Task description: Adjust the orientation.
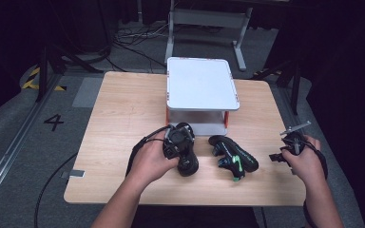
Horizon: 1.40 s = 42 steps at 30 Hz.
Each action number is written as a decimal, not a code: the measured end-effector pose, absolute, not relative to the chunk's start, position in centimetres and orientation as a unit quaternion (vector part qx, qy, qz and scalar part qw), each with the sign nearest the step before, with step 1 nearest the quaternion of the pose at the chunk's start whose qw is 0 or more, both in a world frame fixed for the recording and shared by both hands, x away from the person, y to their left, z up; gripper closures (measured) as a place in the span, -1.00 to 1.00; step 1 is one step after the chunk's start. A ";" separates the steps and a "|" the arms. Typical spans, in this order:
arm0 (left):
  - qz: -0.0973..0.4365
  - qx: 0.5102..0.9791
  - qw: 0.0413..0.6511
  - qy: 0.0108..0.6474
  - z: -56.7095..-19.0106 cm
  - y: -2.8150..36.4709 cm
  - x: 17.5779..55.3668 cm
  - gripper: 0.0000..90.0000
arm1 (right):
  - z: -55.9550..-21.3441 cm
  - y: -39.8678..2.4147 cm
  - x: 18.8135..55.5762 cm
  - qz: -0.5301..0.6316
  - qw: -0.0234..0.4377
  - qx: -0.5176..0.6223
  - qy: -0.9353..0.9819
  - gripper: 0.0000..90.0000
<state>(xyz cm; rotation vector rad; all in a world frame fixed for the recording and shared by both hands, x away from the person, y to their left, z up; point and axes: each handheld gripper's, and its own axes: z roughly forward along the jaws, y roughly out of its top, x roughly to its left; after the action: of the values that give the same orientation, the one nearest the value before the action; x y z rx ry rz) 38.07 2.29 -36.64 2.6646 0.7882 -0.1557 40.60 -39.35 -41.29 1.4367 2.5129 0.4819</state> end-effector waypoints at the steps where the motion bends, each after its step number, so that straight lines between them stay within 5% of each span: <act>1: -0.057 0.942 0.179 0.277 -36.7 2.1 38.2 0.93 | -41.3 -39.5 40.5 0.164 0.104 0.488 0.851 -0.19; 34: -0.080 0.959 0.162 0.220 -36.9 -1.5 35.5 0.91 | -41.0 -39.4 40.2 0.165 0.107 0.483 0.853 -0.19; 42: -0.049 0.951 0.179 0.248 -35.8 -0.4 35.8 0.34 | -40.9 -39.6 39.8 0.165 0.109 0.485 0.852 -0.20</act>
<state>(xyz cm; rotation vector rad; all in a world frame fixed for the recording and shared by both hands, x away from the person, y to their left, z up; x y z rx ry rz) 35.85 -0.44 -35.79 2.6887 0.7006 -0.1376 39.80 -39.64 -40.89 1.4251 2.5053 0.4842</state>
